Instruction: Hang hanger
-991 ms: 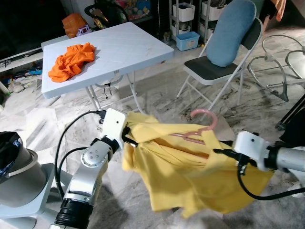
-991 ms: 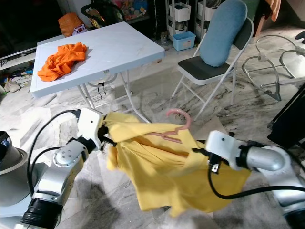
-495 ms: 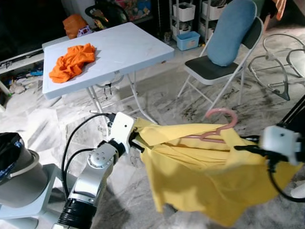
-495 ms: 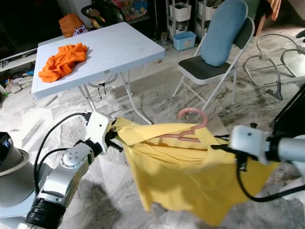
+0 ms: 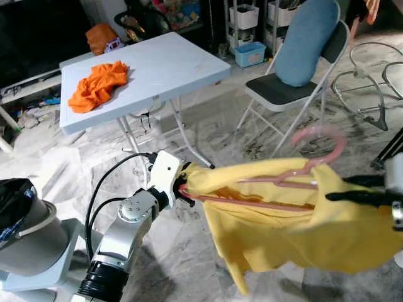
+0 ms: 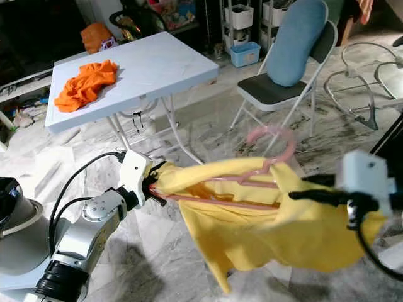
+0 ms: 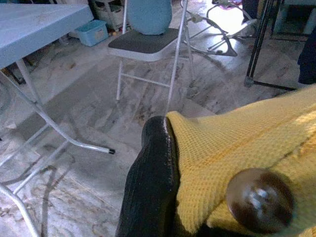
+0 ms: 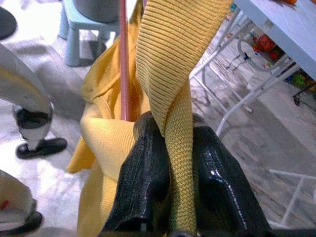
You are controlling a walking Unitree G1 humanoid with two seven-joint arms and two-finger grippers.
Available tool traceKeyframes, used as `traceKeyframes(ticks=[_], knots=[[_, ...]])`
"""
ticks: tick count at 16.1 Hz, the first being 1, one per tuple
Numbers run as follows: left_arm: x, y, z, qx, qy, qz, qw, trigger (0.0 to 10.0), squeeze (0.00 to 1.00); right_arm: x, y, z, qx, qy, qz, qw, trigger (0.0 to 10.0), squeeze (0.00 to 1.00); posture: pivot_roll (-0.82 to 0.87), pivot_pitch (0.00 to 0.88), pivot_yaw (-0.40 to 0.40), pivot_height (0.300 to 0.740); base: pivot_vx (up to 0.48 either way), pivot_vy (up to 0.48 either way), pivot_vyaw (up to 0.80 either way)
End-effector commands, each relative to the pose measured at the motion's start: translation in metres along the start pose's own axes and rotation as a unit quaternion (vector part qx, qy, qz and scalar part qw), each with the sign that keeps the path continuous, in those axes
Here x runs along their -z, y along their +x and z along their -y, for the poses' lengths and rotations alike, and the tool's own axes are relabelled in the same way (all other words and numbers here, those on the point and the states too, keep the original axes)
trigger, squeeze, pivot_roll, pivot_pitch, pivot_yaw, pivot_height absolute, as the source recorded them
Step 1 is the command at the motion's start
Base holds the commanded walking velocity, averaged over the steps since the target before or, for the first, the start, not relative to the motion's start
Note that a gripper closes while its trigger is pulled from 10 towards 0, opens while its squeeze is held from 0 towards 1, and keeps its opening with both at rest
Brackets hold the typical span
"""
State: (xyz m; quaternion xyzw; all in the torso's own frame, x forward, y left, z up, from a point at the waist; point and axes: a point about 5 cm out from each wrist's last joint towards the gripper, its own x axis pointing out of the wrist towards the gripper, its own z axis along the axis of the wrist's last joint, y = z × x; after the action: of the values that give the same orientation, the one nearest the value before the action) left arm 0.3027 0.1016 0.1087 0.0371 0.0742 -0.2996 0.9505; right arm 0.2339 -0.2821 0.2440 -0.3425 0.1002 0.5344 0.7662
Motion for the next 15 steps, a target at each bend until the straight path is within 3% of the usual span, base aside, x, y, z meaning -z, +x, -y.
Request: traceKeyframes(ticks=[1, 3, 4, 7, 10, 11, 12, 13, 15], knots=[[0.029, -0.024, -0.039, -0.083, -0.025, -0.071, 0.994, 0.0, 0.0, -0.019, -0.027, 0.012, 0.038, -0.024, 0.017, 0.999, 10.0, 0.0, -0.2, 0.0, 0.17, 0.74, 0.0, 0.0, 0.0], [0.035, -0.025, -0.033, -0.066, -0.04, -0.083, 0.994, 0.0, 0.0, -0.028, -0.026, 0.012, 0.037, -0.018, 0.057, 0.998, 10.0, 0.0, -0.2, 0.0, 0.17, 0.74, 0.0, 0.0, 0.0], [0.041, -0.025, -0.023, -0.045, -0.051, -0.092, 0.993, 0.0, 0.0, -0.044, -0.022, 0.015, 0.05, -0.008, 0.129, 0.99, 10.0, 0.0, -0.2, 0.0, 0.167, 0.74, 0.0, 0.0, 0.0], [0.043, -0.023, -0.012, -0.029, -0.056, -0.092, 0.994, 0.0, 0.0, -0.055, -0.009, 0.023, 0.079, 0.001, 0.188, 0.979, 10.0, 0.0, -0.2, 0.0, 0.162, 0.74, 0.0, 0.0, 0.0], [0.045, -0.02, -0.005, -0.068, -0.042, -0.074, 0.994, 0.3, 0.0, -0.049, 0.025, 0.027, 0.127, 0.03, 0.227, 0.965, 10.0, 0.0, -0.18, 0.0, 0.151, 0.74, 0.0, 0.0, 0.0], [0.045, -0.019, -0.004, -0.083, -0.031, -0.069, 0.994, 4.0, 0.0, -0.048, 0.036, 0.027, 0.143, 0.042, 0.237, 0.96, 10.0, 0.0, -0.18, 0.0, 0.151, 0.74, 0.0, 0.0, 0.0], [0.046, -0.019, -0.002, -0.082, -0.027, -0.066, 0.994, 10.0, 0.0, -0.047, 0.044, 0.029, 0.16, 0.048, 0.237, 0.957, 10.0, 0.0, -0.18, 0.0, 0.149, 0.74, 0.0, 0.0, 0.0], [0.045, -0.018, 0.004, -0.068, -0.021, -0.055, 0.996, 10.0, 1.0, -0.044, 0.061, 0.034, 0.198, 0.063, 0.229, 0.951, 10.0, 0.0, -0.18, 0.0, 0.149, 0.74, 0.0, 0.0, 0.0], [0.04, -0.015, 0.014, -0.031, 0.01, -0.03, 0.999, 10.0, 1.0, -0.041, 0.08, 0.038, 0.235, 0.083, 0.224, 0.942, 10.0, 0.0, -0.18, 0.0, 0.147, 0.74, 0.0, 0.0, 0.0]])
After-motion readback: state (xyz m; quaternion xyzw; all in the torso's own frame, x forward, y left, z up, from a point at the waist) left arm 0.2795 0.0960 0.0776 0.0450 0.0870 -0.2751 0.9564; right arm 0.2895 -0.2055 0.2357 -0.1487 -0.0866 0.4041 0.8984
